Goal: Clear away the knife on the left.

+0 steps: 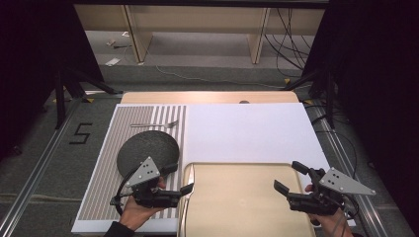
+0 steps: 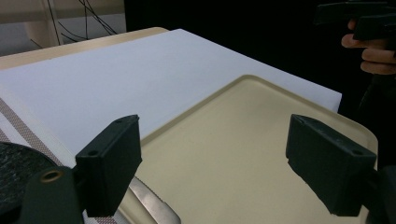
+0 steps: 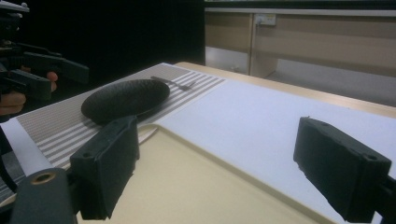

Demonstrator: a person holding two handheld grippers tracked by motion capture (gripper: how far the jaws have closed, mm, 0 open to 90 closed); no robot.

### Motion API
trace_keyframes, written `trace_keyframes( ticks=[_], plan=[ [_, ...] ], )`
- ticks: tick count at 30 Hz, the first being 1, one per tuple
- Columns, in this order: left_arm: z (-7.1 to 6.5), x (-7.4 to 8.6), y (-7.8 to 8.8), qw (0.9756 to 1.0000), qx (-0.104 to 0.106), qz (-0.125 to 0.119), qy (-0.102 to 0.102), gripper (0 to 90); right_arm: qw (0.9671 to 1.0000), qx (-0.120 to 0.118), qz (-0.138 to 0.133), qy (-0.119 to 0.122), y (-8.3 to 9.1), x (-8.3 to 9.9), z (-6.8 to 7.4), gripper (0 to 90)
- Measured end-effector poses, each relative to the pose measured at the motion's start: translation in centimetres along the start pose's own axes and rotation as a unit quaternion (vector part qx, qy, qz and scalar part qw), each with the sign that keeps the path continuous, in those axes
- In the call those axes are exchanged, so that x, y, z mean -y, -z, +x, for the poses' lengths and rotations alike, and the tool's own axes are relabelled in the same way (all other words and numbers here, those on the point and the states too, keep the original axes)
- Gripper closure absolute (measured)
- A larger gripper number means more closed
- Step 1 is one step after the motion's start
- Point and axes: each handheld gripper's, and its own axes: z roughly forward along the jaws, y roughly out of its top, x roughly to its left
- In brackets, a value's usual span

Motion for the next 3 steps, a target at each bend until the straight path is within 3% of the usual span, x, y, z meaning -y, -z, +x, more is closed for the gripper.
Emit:
trace_keyframes(
  ticks=[3],
  plan=[
    [0.03, 0.01, -0.06, 1.0000, -0.001, 0.002, 0.001, 18.1, 1.0000, 0.000, -0.001, 0.000, -0.06, 0.02, -0.04, 15.1]
  ],
)
